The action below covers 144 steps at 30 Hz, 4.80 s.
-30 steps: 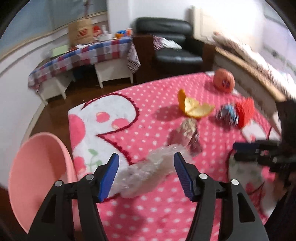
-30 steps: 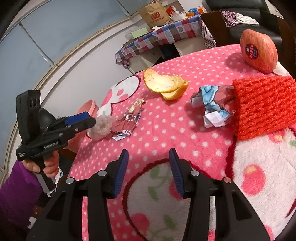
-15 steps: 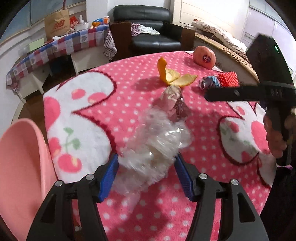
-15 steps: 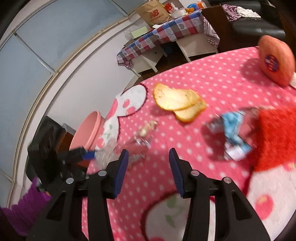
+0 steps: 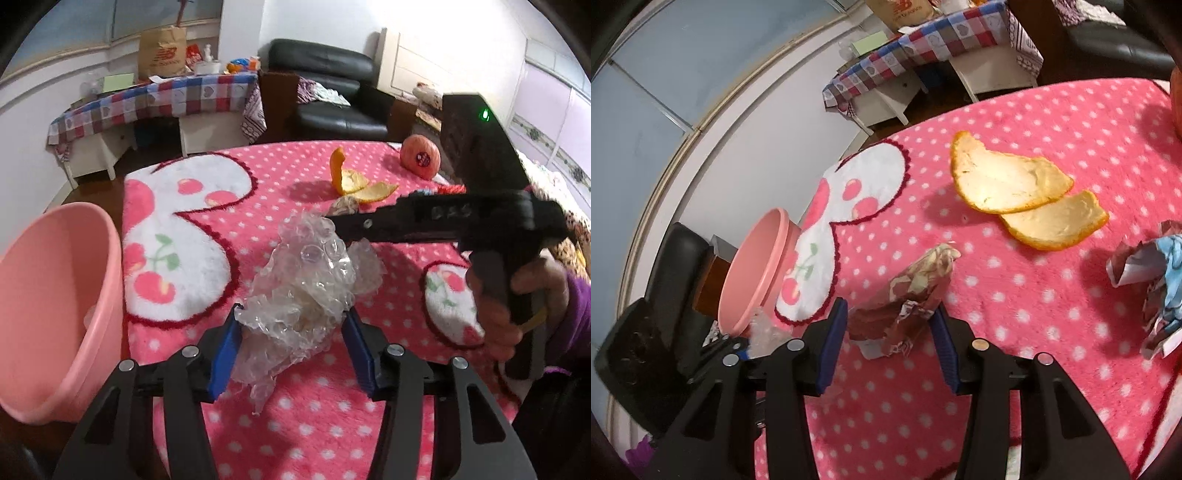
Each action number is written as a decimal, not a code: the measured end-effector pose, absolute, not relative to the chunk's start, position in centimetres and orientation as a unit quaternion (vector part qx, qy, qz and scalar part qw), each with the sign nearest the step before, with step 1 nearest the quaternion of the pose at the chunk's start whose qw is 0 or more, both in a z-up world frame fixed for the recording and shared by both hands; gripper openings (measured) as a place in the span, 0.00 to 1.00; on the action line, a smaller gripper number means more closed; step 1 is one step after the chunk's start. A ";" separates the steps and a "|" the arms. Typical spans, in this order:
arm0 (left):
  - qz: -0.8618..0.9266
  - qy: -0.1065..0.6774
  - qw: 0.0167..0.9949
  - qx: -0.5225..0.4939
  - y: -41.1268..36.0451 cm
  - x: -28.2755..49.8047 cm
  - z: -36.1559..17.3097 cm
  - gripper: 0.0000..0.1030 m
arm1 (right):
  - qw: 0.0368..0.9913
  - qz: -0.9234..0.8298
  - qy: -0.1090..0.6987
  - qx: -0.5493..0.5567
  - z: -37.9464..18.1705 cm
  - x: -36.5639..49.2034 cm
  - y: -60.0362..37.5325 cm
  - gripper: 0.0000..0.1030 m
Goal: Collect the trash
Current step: 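Grasp the clear bubble wrap with the left tool while the right tool grasps the silver foil wrapper, then carry both items over the pink bin and open both tools to drop them, then bring both open tools back over the remaining trash, then grasp the orange peel with the left tool while the right tool grasps the red foam net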
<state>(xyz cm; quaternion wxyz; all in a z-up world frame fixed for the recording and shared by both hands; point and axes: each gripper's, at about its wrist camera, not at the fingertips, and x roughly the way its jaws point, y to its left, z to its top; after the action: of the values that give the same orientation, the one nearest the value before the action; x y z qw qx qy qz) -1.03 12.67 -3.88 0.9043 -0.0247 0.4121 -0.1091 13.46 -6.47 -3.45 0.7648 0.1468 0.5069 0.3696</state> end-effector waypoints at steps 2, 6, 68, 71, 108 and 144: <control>-0.102 0.405 0.908 -0.035 12.6 -1.8 -3.5 0.51 | 0.766 0.373 0.502 0.149 -3.4 13.2 -6.7 0.33; -0.083 0.388 0.917 -0.039 12.0 -3.4 -2.8 0.51 | 0.769 0.373 0.497 0.150 -3.0 13.2 -7.3 0.14; 0.239 0.304 0.909 -0.157 29.6 -7.4 -1.6 0.56 | 0.756 0.512 0.399 -0.086 4.2 7.8 14.4 0.31; 0.239 0.304 0.908 -0.159 29.5 -7.5 -1.6 0.57 | 0.758 0.510 0.399 -0.074 4.4 8.3 13.4 0.31; 0.074 0.345 0.931 -0.092 9.6 -4.0 0.2 0.56 | 0.863 0.324 0.388 0.023 2.8 6.4 -17.7 0.31; 0.021 0.377 0.925 -0.030 2.7 14.4 -3.7 0.21 | 0.873 0.262 0.398 0.106 1.1 9.8 -25.7 0.43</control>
<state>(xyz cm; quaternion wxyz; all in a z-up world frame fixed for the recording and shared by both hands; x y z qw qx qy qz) 14.35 2.70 -3.70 0.9255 -0.0305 0.3770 0.0210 9.78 -25.66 1.13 0.8730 0.1057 0.3978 0.2616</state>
